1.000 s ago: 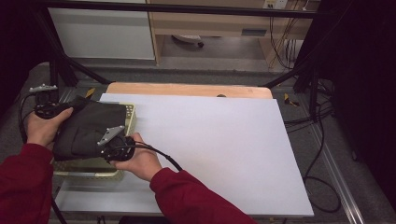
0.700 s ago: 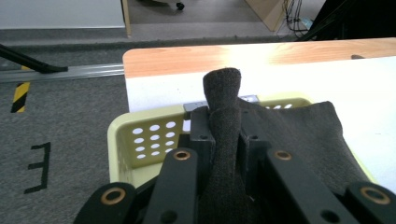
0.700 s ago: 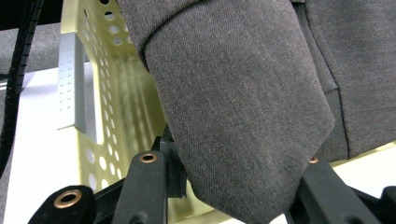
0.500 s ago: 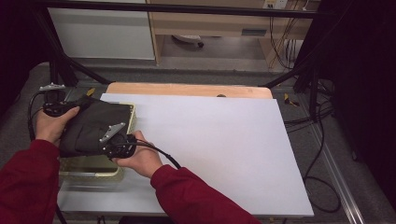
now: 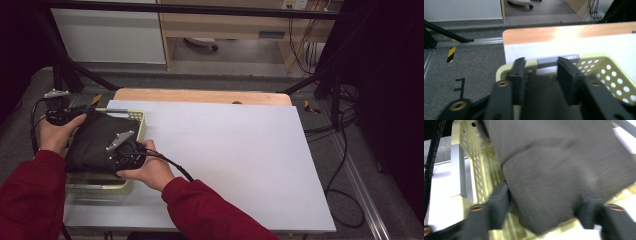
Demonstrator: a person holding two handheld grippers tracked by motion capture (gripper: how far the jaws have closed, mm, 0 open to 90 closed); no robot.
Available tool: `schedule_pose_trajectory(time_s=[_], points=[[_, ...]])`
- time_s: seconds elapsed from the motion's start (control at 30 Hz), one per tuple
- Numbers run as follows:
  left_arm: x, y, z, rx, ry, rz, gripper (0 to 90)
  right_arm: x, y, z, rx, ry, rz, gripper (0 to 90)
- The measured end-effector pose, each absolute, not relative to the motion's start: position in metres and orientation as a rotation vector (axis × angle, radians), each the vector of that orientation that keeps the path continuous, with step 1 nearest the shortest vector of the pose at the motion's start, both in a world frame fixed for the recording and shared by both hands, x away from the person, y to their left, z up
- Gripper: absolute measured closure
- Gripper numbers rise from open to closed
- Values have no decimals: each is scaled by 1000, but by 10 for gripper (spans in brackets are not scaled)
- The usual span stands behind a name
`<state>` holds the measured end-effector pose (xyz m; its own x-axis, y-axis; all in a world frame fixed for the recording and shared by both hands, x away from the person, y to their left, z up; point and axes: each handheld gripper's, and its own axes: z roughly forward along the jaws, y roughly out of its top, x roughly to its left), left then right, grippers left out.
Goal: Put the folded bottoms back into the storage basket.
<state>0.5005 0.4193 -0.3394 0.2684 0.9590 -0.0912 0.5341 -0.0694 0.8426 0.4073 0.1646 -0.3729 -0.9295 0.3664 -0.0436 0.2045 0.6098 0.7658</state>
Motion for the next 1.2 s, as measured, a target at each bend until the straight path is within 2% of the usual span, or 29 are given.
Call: schedule_pose_trajectory(time_s=[0.1,0.27,0.4,0.53,0.67,0.97,1.2], points=[[496,413,-336,1720,1378,679,429,405,156,-366,489,2622,1253,195],[487,401,-333,1692,1363,709,324,408,137,-361,530,2610,1272,127],[481,392,-333,1698,1346,715,288,410,124,-360,592,2604,1291,107],[474,379,-330,1698,1319,699,222,410,116,-359,595,2599,1294,39],[464,365,-326,1693,1267,718,187,406,103,-358,596,2516,1280,27],[447,337,-329,1732,1177,662,130,411,67,-358,653,2508,1268,60],[435,330,-334,1683,1124,607,110,415,37,-354,714,2505,1294,72]])
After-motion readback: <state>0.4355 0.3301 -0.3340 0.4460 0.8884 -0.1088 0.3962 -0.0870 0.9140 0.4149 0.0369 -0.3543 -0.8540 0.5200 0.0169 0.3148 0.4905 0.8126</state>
